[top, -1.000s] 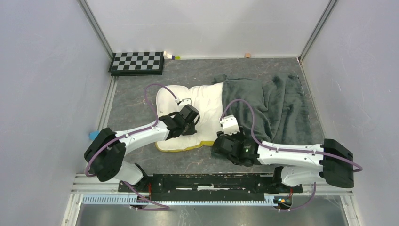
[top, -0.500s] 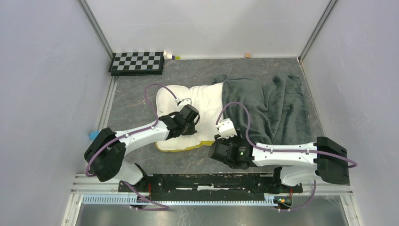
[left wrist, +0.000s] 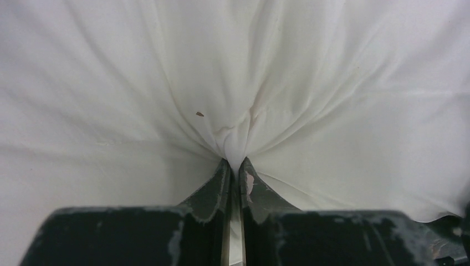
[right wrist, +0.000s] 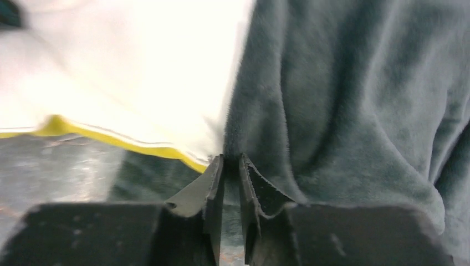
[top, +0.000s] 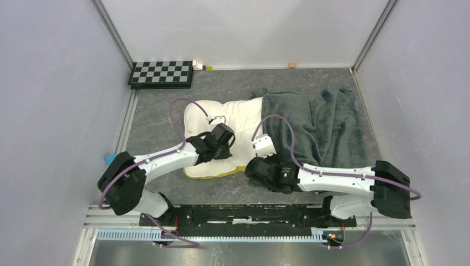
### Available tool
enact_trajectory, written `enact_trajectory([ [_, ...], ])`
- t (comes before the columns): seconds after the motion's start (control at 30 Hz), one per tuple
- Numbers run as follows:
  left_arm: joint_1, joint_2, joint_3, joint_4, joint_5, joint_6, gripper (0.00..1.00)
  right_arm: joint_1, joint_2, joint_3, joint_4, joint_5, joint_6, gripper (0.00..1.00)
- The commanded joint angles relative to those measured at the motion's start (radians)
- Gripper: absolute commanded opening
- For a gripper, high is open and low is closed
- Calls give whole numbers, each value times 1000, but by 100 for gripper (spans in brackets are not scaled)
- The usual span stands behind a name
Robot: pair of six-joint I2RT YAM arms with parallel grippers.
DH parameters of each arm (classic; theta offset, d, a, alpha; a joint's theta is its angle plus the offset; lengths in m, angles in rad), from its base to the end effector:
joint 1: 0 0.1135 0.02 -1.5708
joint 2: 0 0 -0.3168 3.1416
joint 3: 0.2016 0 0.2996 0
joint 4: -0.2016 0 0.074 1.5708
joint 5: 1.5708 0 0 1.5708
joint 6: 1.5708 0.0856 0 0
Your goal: Put the pillow into the pillowcase
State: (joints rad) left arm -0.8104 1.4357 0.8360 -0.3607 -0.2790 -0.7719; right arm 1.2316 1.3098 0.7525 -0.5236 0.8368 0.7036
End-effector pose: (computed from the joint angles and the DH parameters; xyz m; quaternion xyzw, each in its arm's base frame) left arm 0.2535 -0.2323 0.1832 -0.0236 0.9452 -0.1184 0.3035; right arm 0.1534 0.2437 0.1993 -0.1362 0.8815 -0.0411 0.4503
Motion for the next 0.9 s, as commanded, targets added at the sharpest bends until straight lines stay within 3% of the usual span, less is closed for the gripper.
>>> enact_trajectory([
  [0.0,-42,-51,32,-47,13,32,2,64,-11,150,-7,27,-54,16],
  [0.13,-108,-133,131,-116,-4,30,3,94,-11,253,7,-2,-126,0],
  [0.27,-144,-188,230,-203,-53,-4,3,92,-46,305,-33,26,-117,1],
  [0.43,-144,-173,196,-218,-91,-36,2,89,-112,168,-93,44,0,30],
  [0.57,-144,-160,145,-176,-74,-71,2,87,-181,38,-118,48,105,46],
  [0.87,-144,-128,112,-137,-52,-86,2,30,-236,-193,15,-5,145,48],
])
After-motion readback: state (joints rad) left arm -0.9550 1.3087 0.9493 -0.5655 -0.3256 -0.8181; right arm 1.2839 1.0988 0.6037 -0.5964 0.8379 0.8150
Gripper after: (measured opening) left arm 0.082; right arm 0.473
